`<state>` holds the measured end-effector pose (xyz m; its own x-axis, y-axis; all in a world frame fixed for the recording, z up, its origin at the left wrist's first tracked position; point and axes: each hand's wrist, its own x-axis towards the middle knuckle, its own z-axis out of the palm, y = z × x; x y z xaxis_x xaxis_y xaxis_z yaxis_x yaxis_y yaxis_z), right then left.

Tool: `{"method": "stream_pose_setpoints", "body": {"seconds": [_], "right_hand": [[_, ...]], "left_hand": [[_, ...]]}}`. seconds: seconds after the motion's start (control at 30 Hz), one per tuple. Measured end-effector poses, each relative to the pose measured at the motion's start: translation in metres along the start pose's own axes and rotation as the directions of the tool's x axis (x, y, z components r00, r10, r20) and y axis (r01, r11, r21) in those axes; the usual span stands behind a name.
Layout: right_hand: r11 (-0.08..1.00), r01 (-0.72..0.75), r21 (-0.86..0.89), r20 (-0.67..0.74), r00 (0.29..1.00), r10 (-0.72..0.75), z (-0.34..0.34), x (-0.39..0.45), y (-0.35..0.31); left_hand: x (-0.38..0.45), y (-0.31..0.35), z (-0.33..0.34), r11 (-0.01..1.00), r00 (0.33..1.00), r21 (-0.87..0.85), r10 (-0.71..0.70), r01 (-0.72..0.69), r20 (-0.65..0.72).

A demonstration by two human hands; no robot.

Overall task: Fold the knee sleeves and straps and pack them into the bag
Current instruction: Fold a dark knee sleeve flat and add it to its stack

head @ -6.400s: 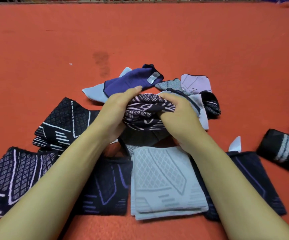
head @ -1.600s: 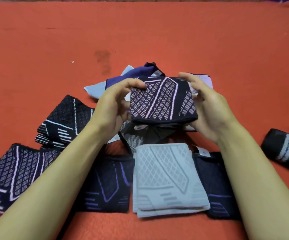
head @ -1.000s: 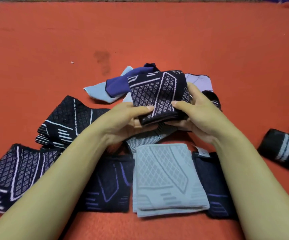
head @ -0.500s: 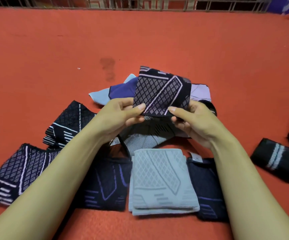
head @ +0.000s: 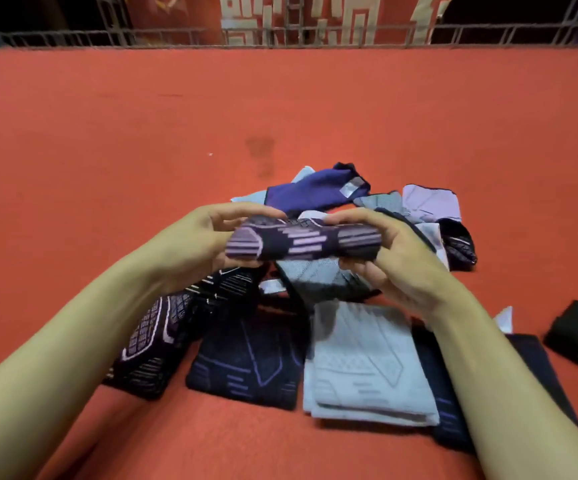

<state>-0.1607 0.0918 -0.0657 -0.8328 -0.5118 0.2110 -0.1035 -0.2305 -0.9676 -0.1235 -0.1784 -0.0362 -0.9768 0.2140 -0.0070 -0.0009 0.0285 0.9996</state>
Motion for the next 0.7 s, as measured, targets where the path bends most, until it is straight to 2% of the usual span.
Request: {"method": "stream_pose_setpoints", "body": {"seconds": [0.1,0.2,0.3,0.37,0.43,0.53,0.7], "right_hand": [[0.98,0.127,-0.155,0.09,0.989,-0.114,0.019,0.0,0.001],[0.927,0.155,-0.342,0.128,0.985,-0.117,0.039,0.0,0.002],[0.784,0.209,-0.584,0.196,0.974,-0.114,0.064,-0.001,0.002],[0.669,0.259,-0.697,0.261,0.96,-0.1,0.081,-0.006,0.002],[0.558,0.347,-0.754,0.327,0.935,-0.139,0.096,-0.01,0.005],[0.468,0.416,-0.779,0.401,0.906,-0.138,0.115,-0.004,0.02],[0.403,0.372,-0.836,0.337,0.928,-0.158,0.145,0.017,0.036]], "left_hand": [[-0.02,-0.003,-0.014,1.0,1.0,-0.013,-0.011,0.011,0.011],[-0.038,-0.002,-0.027,0.999,1.0,0.045,-0.013,0.014,-0.025],[-0.053,-0.004,-0.054,0.985,0.998,0.171,-0.006,0.016,-0.061],[-0.064,-0.005,-0.07,0.984,0.998,0.179,-0.008,0.019,-0.065],[-0.076,-0.007,-0.084,0.991,0.995,0.134,-0.011,0.024,-0.097],[-0.091,-0.013,-0.1,0.981,0.991,0.193,0.016,0.01,-0.13],[-0.108,-0.016,-0.134,0.953,0.979,0.302,0.068,-0.007,-0.191]]}}
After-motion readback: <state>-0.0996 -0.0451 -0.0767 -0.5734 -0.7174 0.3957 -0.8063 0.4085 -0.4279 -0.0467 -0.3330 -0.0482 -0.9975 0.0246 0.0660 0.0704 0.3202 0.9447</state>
